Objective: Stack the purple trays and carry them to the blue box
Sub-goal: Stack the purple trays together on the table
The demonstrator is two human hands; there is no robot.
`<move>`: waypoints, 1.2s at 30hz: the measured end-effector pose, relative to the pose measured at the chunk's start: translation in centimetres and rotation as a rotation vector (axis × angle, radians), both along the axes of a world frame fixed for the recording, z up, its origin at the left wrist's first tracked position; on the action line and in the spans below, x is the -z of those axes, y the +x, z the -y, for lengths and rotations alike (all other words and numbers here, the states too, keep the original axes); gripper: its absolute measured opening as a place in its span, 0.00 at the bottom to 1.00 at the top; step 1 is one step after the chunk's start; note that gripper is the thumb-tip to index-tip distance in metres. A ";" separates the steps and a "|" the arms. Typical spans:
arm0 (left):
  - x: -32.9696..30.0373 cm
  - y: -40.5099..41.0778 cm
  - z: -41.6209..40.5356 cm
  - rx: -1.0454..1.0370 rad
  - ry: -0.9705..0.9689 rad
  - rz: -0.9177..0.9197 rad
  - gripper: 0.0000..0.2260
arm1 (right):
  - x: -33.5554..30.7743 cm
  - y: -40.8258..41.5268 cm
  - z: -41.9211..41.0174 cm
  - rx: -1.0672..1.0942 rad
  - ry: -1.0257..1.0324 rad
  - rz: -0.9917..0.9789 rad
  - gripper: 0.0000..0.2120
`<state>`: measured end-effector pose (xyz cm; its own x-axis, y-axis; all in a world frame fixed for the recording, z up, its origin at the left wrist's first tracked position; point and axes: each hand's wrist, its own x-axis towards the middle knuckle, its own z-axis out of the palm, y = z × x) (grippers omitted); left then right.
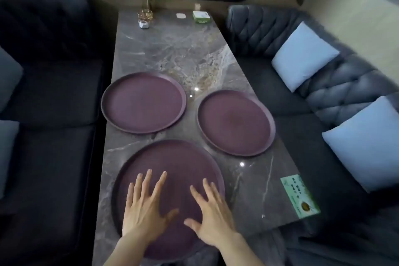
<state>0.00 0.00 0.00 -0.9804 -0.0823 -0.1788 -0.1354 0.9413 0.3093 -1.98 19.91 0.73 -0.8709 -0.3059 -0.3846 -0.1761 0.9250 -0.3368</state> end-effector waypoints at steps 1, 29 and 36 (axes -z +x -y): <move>0.4 -0.1 0.1 0.023 0.008 0.065 0.50 | 0.5 0.0 -0.1 -0.016 0.017 0.011 0.44; -1.7 -18.2 -10.9 -0.388 0.413 -0.010 0.15 | -1.0 -16.4 -18.8 0.948 -0.288 -0.132 0.05; -0.3 -27.2 -12.8 -0.677 0.639 0.069 0.26 | -0.1 -27.1 -24.9 1.001 -0.305 -0.160 0.14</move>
